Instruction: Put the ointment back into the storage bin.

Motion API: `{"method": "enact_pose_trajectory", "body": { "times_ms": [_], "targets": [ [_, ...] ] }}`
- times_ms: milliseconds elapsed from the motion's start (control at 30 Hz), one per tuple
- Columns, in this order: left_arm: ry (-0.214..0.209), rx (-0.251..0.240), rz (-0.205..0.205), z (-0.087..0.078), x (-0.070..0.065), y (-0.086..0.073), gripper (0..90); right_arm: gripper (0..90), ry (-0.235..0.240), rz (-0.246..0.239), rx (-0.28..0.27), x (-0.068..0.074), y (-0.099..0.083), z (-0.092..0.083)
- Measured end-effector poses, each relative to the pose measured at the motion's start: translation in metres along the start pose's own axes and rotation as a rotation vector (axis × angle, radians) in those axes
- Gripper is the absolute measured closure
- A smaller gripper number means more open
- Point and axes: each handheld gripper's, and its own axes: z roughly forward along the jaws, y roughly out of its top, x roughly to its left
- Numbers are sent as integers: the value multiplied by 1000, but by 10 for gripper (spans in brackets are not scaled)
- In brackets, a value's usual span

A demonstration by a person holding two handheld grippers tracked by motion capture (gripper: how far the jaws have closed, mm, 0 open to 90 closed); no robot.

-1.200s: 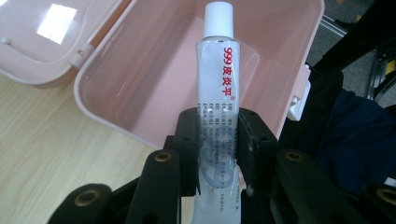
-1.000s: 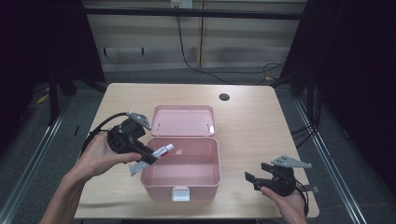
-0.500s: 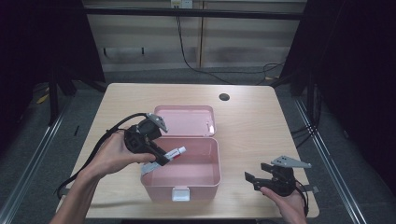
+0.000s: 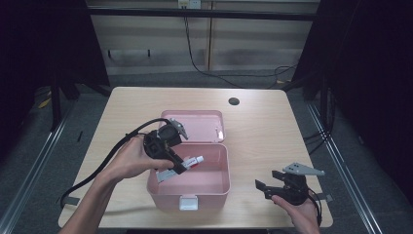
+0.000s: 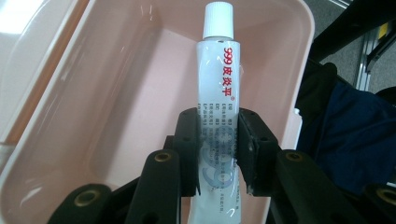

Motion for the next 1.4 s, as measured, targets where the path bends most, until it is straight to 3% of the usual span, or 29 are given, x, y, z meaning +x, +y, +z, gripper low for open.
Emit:
{"method": "enact_pose_trajectory", "body": {
  "times_ms": [133, 333, 733, 800, 867, 1000, 1200, 1400],
  "targets": [
    [-13, 13, 8, 7, 1, 3, 710, 207, 0, 1, 0, 0, 0, 0],
    [-26, 43, -14, 20, 9, 9, 710, 208, 2, -1, 4, 0, 0, 0],
    [-47, 68, -2, 38, 7, 14, 710, 209, 2, -1, 3, -1, 0, 0],
    [-34, 75, 4, 40, 5, 15, 710, 209, 2, -1, 4, -1, 0, 0],
    [-20, 115, 46, 44, -6, 21, 710, 209, 2, -1, 5, -1, 0, 0],
    [-14, 133, 56, 48, -9, 25, 710, 209, 2, -1, 4, -1, 0, 0],
    [-28, 177, 79, 60, -6, 26, 709, 209, 4, -3, 4, -1, 0, -1],
    [-52, 188, 87, 67, -8, 26, 708, 208, 6, -3, 7, 0, 0, 0]
  ]
}}
